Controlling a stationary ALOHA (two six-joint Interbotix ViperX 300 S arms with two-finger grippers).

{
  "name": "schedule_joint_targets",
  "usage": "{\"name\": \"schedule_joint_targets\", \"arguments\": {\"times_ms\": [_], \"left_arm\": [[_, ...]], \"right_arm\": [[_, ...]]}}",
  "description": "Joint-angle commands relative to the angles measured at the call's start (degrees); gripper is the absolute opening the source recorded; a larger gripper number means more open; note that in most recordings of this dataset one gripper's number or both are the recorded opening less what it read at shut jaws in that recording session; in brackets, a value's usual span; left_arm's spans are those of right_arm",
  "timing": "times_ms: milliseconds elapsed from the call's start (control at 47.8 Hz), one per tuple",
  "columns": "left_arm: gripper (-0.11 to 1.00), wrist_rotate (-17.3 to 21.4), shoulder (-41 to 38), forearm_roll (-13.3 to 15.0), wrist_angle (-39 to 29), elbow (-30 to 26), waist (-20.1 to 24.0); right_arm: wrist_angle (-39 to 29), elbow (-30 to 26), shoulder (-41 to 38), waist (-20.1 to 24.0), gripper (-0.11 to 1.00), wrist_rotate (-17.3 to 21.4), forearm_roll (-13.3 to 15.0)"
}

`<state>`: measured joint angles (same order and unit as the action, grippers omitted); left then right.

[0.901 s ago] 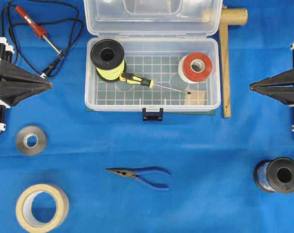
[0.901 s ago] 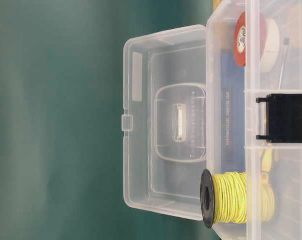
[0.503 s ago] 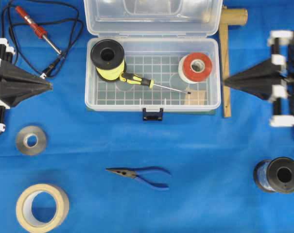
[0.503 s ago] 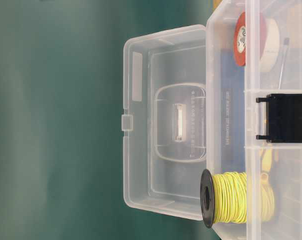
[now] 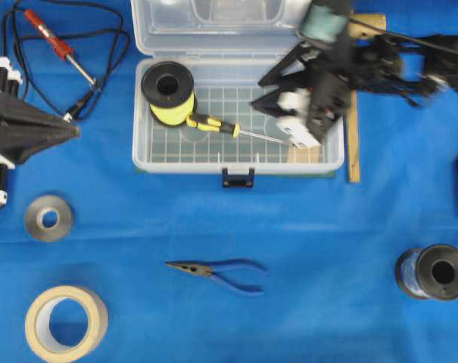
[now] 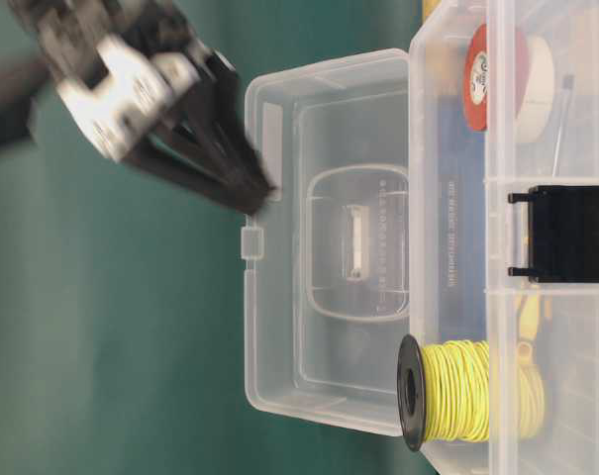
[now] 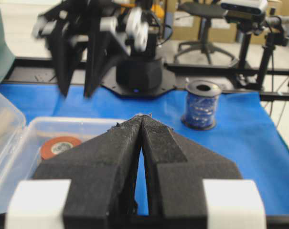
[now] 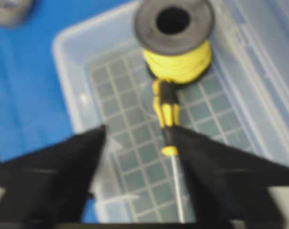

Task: Pick the screwdriver from the toolbox among several items.
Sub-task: 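Move the right gripper over the yellow-black screwdriver in the toolbox, then lower the right gripper and close it on the screwdriver handle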

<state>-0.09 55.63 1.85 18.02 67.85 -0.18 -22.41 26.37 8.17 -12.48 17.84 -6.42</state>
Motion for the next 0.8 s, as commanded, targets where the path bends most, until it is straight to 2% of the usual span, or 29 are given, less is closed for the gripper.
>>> {"name": "schedule_joint_targets", "arguments": {"times_ms": [0, 63, 314, 691, 775], "left_arm": [[0.00, 0.2, -0.3, 0.1, 0.6, -1.0, 0.2], [0.00, 0.2, -0.4, 0.1, 0.6, -1.0, 0.4], [0.00, 0.0, -0.5, 0.1, 1.5, -0.9, 0.7], [0.00, -0.1, -0.6, 0.1, 1.1, -0.8, 0.7], [0.00, -0.1, -0.4, 0.1, 0.9, -0.8, 0.7]], "right_arm": [[-4.6, -5.9, -4.7, -0.4, 0.70, 0.4, 0.2], [-7.1, -9.3, -9.2, -0.6, 0.77, 1.3, 0.4], [-12.0, -18.2, -24.0, -0.7, 0.74, 3.9, 2.8], [-12.4, -19.8, -31.6, -0.4, 0.73, 4.5, 3.8], [-12.7, -19.8, -31.9, -0.1, 0.70, 4.5, 3.8]]}}
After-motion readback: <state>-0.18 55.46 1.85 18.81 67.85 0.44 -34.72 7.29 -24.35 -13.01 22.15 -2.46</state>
